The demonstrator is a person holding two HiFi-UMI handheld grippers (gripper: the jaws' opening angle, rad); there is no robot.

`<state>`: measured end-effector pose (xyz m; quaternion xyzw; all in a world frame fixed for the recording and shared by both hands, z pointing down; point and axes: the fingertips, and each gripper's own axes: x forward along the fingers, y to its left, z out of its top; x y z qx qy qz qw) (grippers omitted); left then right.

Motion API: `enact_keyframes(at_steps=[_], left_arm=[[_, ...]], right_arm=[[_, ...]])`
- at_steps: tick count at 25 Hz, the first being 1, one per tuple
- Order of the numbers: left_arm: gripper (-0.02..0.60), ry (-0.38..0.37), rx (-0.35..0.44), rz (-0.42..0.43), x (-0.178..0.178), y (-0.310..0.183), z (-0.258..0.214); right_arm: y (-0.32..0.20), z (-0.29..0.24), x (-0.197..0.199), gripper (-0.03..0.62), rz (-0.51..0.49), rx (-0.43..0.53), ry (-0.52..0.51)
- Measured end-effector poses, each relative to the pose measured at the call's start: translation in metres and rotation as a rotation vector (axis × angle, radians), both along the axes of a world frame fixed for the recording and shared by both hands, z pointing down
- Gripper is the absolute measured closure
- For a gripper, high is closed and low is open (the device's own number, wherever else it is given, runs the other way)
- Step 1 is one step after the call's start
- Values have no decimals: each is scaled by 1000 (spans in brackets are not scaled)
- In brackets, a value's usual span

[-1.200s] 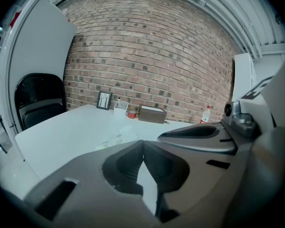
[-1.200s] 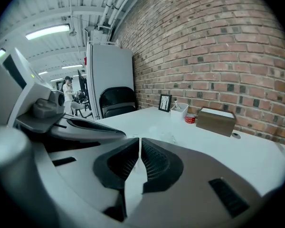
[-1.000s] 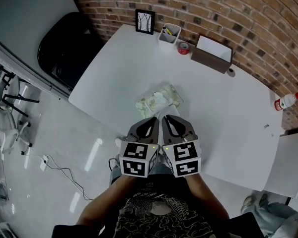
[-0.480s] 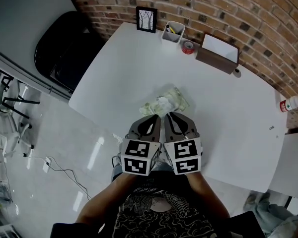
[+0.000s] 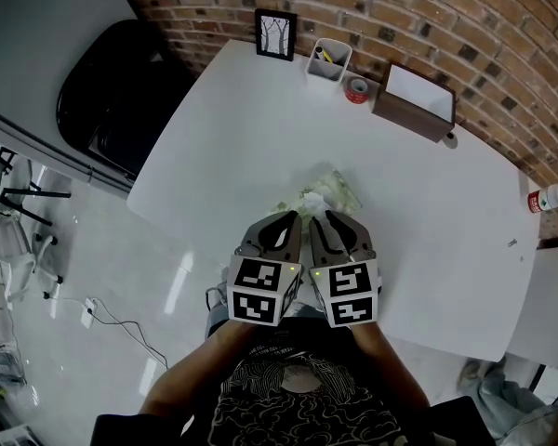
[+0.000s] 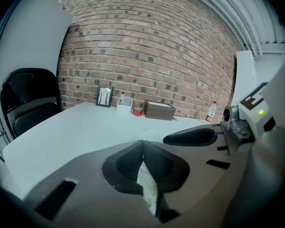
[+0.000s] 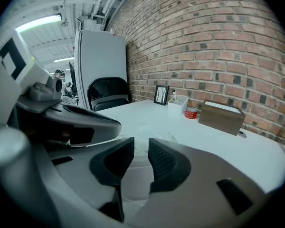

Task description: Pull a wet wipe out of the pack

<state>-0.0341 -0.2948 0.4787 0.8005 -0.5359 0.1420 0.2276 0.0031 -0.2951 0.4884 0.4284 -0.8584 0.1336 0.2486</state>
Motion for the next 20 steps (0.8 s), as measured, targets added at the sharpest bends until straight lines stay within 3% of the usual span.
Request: enact_keyframes(at_steps=[12, 20], left_arm=[[570, 1, -32, 36, -6, -15, 10], [571, 15, -34, 28, -5, -14, 13]], right_arm=[[-16, 17, 2, 517, 62, -44, 46], [-20, 18, 6, 567, 69, -39, 57]])
